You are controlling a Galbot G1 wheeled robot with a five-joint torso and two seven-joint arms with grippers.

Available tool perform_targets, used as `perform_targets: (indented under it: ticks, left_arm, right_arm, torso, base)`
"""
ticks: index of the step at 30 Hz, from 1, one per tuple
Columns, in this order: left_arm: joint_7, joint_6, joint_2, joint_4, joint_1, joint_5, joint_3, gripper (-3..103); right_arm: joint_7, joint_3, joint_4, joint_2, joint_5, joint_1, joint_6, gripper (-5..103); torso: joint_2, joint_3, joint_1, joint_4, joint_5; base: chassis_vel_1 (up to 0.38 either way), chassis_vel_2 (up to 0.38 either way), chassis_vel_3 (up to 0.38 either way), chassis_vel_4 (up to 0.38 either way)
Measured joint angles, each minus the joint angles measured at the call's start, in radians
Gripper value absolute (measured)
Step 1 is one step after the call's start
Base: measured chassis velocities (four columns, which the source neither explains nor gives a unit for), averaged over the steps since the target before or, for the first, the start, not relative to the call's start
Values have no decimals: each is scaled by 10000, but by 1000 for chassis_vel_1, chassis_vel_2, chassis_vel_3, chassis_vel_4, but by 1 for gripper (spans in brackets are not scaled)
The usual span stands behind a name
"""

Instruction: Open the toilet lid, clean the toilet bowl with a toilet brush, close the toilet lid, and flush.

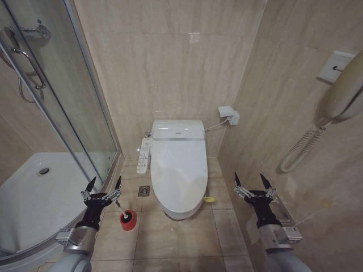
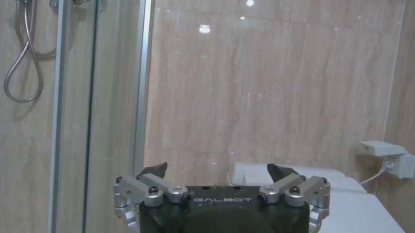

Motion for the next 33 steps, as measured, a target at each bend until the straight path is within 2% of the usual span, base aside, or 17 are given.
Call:
perform_targets:
  ticks: [16, 33]
  left_arm:
    - [1, 0, -1, 0, 11, 0, 0, 100]
    - [0, 0, -1, 0, 3, 0, 0, 100]
  right_arm:
    - [0, 0, 0, 0, 0, -13, 0, 100]
    - [0, 0, 0, 0, 0, -3, 0, 100]
  torso:
    - [9, -8, -22, -2, 2]
    - [2, -2, -8, -1, 1]
  base:
    - [140, -138, -139, 153]
    - [-3, -1, 2, 2]
